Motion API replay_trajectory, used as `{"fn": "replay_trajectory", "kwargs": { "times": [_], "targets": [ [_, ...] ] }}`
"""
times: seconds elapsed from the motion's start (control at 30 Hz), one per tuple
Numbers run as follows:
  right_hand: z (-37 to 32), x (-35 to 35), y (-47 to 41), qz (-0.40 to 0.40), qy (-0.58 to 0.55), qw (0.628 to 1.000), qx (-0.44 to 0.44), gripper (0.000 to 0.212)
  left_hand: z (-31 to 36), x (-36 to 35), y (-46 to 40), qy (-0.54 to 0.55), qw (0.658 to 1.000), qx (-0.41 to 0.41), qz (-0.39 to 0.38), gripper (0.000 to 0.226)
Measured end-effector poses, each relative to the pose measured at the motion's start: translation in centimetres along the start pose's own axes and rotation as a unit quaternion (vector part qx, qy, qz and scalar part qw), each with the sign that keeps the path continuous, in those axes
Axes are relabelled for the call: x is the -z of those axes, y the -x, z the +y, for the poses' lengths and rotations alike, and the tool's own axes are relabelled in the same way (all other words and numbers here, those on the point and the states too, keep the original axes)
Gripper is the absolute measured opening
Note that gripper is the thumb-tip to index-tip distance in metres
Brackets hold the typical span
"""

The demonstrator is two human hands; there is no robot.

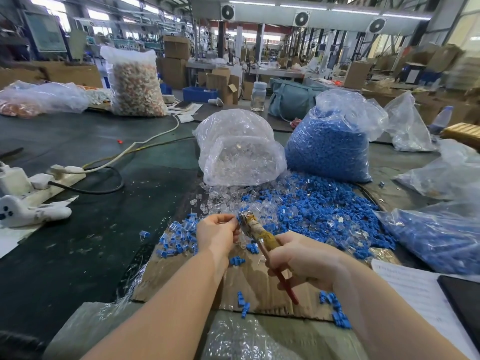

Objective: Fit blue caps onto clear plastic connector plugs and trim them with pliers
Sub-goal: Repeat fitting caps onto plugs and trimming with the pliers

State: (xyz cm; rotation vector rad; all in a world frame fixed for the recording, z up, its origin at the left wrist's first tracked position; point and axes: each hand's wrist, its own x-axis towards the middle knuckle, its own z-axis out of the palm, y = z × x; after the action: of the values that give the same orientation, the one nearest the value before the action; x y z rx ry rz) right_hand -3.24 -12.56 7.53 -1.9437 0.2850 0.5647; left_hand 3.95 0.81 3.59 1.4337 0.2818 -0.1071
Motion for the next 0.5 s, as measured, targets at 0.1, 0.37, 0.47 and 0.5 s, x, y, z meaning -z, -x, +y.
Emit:
{"fn": "replay_trajectory", "kwargs": {
  "times": [0.1, 0.37, 0.47, 0.5],
  "targets": [
    [0.07, 0.14, 0.02, 0.002, -0.001, 1.000, -0.002, 0.020, 0.20, -0.02, 0.12, 0.005, 1.000, 0.002, 0.005, 0.012],
    [-0.09, 0.22, -0.12, 0.015, 0.087, 0.996, -0.003, 0.020, 0.42, -0.38, 0.49, 0.028, 0.999, 0.021, 0.014, 0.010],
    [-0.01, 0.15, -0.27, 0.010, 0.122, 0.993, -0.006, 0.020, 0.60, -0.44, 0.49, 0.014, 1.000, 0.020, 0.015, 0.012],
    [0.06, 0.11, -0.33, 0.012, 0.131, 0.991, -0.006, 0.021, 0.64, -0.44, 0.52, 0.009, 1.000, 0.018, 0.016, 0.012]
  ]
}}
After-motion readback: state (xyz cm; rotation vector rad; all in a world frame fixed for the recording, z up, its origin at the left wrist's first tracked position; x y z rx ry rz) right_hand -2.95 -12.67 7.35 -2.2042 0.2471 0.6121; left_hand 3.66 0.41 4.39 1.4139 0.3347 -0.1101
